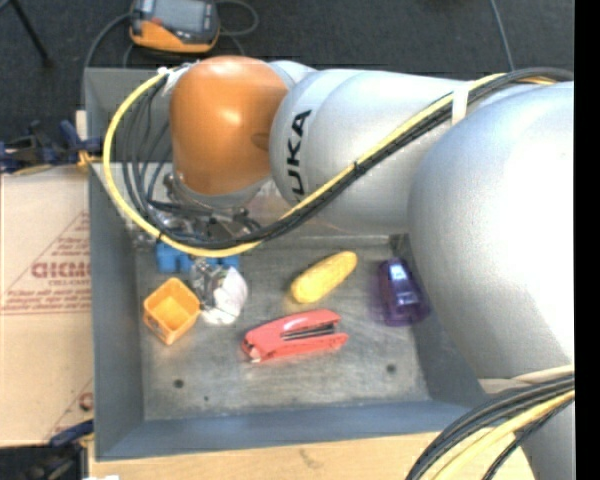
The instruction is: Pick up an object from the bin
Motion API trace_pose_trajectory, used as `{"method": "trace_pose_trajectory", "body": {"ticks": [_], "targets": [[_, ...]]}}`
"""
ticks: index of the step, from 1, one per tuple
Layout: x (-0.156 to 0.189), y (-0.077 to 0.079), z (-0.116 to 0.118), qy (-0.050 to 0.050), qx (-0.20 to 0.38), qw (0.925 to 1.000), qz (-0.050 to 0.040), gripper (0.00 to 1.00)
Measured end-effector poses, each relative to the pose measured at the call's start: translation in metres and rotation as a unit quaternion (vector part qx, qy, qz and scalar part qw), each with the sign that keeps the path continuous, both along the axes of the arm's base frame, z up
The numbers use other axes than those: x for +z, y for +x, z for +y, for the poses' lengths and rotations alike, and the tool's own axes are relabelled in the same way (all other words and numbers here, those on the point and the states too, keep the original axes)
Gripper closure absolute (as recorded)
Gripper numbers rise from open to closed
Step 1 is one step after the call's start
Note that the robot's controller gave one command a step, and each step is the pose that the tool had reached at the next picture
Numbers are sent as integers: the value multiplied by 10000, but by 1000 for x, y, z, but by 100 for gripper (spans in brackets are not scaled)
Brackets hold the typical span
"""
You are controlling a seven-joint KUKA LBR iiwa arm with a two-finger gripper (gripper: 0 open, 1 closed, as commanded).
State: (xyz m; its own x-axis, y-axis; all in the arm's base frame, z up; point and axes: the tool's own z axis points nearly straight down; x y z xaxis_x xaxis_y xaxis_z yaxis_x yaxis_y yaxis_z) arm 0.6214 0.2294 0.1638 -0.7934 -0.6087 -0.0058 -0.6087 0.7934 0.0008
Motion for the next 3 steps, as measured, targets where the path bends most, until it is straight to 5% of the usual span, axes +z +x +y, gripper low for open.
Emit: {"method": "trace_pose_trajectory", "body": {"ticks": [1,2,3], "targets": [[0,0,0,2,-4,10000,1,0],[-48,8,5,9,193,9998,-43,0],[-88,8,2,10,-109,9999,-34,100]]}}
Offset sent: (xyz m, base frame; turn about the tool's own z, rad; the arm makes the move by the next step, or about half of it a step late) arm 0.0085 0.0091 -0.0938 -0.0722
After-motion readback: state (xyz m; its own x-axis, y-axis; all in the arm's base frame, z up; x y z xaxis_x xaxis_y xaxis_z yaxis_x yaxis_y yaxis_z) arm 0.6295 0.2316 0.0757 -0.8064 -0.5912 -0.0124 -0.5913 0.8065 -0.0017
